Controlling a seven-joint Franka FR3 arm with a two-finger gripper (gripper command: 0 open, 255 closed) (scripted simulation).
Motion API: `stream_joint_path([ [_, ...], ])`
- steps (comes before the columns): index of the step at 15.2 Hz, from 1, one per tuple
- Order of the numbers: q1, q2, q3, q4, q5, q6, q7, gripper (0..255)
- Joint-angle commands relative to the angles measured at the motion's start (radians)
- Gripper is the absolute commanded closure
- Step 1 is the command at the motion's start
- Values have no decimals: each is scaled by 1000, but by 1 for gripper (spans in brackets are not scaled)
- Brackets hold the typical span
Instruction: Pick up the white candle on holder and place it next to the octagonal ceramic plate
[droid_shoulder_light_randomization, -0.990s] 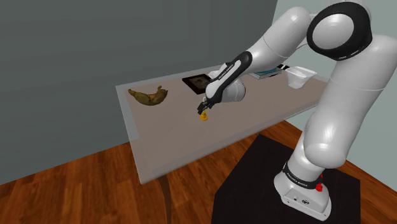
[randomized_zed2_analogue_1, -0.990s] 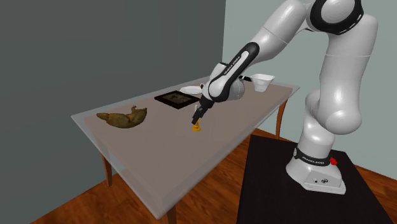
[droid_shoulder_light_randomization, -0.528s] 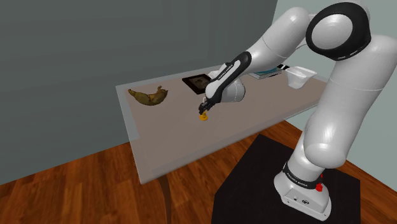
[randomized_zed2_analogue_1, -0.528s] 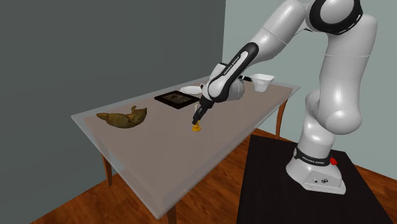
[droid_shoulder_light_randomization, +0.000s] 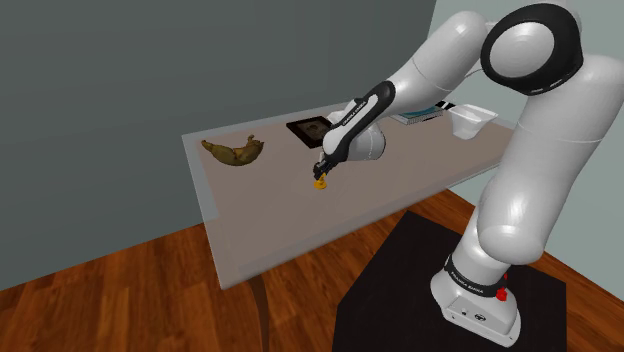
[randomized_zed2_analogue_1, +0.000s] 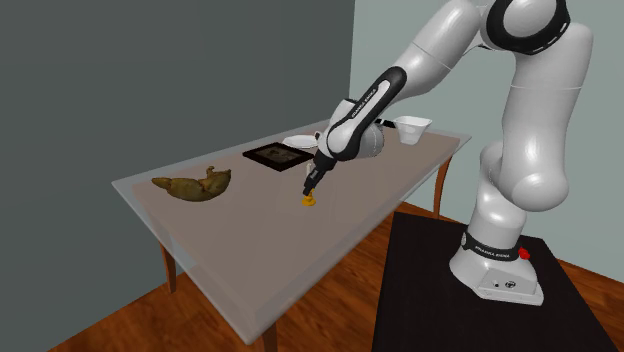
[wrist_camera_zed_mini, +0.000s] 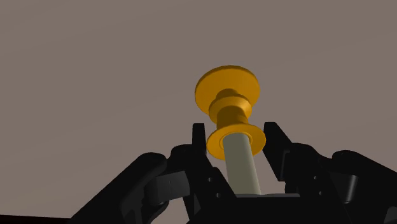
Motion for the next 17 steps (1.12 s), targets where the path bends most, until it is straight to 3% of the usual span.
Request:
stream_joint_path([
  [1,0,0,0,0,0,0,0,255],
  [8,-4,-94,-29,0,-189,-89,156,255],
  [17,-36,-197,-16,29,-308,-218,255,255],
])
